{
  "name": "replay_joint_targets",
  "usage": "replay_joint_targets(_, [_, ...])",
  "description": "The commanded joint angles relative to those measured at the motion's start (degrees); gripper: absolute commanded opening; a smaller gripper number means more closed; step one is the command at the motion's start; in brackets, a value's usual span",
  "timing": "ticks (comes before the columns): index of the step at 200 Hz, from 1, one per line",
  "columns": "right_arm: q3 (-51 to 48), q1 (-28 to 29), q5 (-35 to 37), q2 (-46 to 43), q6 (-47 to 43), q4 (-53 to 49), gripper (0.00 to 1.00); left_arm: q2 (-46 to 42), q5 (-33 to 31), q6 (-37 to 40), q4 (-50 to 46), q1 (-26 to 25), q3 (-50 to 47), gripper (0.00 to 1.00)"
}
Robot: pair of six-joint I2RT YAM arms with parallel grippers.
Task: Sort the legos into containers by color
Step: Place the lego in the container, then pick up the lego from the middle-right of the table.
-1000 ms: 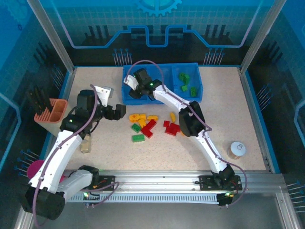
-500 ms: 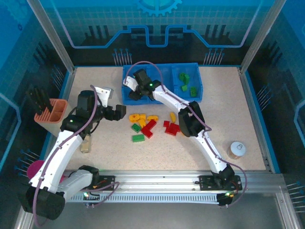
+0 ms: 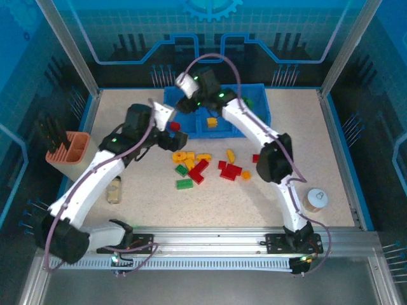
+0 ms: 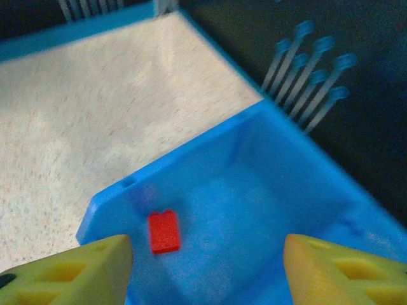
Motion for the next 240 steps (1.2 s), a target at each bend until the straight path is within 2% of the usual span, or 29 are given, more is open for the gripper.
replay_joint_targets(1, [-1.52, -5.05, 3.08, -9.54, 5.97, -6.71, 0.67, 7.63, 0.50, 8.41, 2.33, -5.47, 6.62, 0.99])
replay_joint_targets(16, [-8.77, -8.48, 6.35, -16.26, 9.77, -8.98, 0.70, 14.14, 2.04, 12.59, 2.67, -9.34, 11.10, 0.99])
replay_joint_targets(29, [-19.49, -12.46, 6.80, -24.29, 14.02, -8.10, 0.73, 19.59, 4.71, 14.96, 3.03, -11.95, 15.30, 0.99])
replay_joint_targets(43, [-31.74, -16.78, 5.62, -33.24, 18.24, -5.20, 0.76, 25.24, 6.18, 18.66, 2.20, -14.84, 20.04, 0.99])
replay_joint_targets(65, [-49.81, -23.38, 1.60, -46.90, 23.61, 0.21, 0.80, 34.15, 5.18, 25.18, 0.29, -19.34, 26.52, 0.98])
replay_joint_targets(88, [-62.02, -27.52, -1.21, -56.99, 25.35, 2.28, 0.83, 42.11, 3.76, 28.43, 0.72, -22.66, 31.27, 0.98])
replay_joint_targets(126, [-72.45, -30.41, -2.28, -65.34, 26.45, 0.33, 0.83, 49.90, 6.26, 27.48, 4.56, -25.60, 36.09, 0.96])
replay_joint_targets(171, [-76.32, -32.58, -2.81, -66.32, 28.63, 0.61, 0.84, 58.26, 7.55, 26.80, 7.76, -28.05, 41.17, 0.95])
replay_joint_targets(194, [-77.09, -33.75, -2.81, -66.63, 28.61, 0.79, 0.83, 61.96, 6.42, 26.92, 6.77, -28.43, 45.32, 0.95])
replay_joint_targets(240, [-79.13, -37.96, -5.27, -67.22, 30.29, 2.77, 0.84, 68.55, 4.19, 29.31, -2.35, -28.52, 55.80, 0.93])
